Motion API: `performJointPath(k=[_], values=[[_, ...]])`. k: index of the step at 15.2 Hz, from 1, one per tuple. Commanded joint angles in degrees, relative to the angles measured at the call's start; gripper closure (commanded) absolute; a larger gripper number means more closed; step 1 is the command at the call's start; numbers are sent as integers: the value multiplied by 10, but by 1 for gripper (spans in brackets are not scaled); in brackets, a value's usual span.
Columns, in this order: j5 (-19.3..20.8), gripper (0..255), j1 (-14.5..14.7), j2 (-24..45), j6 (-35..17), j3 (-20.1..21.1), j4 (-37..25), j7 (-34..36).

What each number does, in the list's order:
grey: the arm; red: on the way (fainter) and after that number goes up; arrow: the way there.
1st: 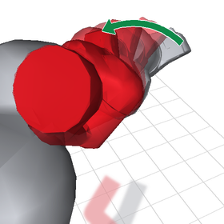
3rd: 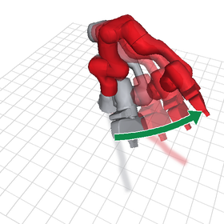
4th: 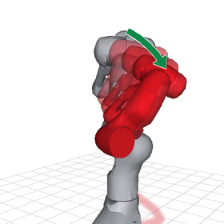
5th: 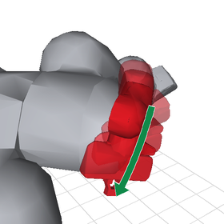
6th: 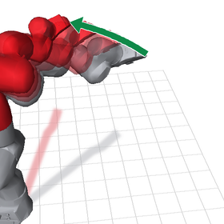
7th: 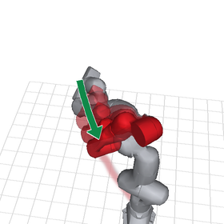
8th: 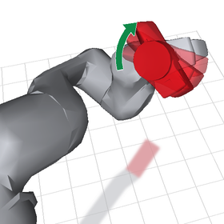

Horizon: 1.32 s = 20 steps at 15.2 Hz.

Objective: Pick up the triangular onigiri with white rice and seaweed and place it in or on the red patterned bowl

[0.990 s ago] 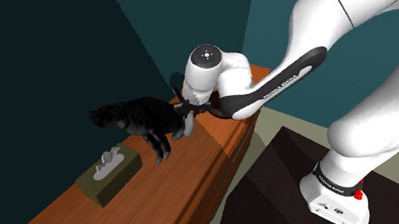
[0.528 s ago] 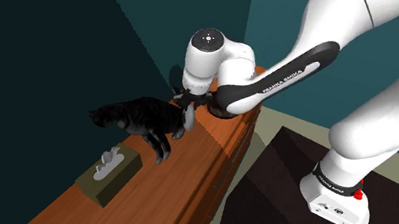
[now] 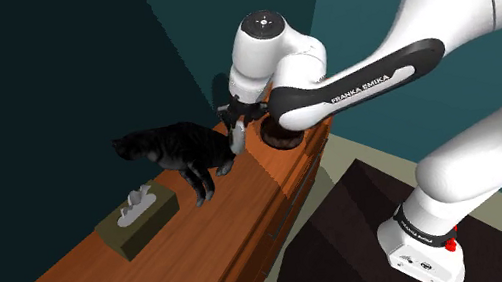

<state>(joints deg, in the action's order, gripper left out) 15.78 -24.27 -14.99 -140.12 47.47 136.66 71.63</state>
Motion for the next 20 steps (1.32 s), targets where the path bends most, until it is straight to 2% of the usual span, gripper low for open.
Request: performJointPath(k=[1,9,20], values=[[-10,255,5,-7,9,-6,-5,-11],[-61,255,11,-58,-31,-133,54,-166],[-83,255,-19,-54,-63,-285,59,-362]])
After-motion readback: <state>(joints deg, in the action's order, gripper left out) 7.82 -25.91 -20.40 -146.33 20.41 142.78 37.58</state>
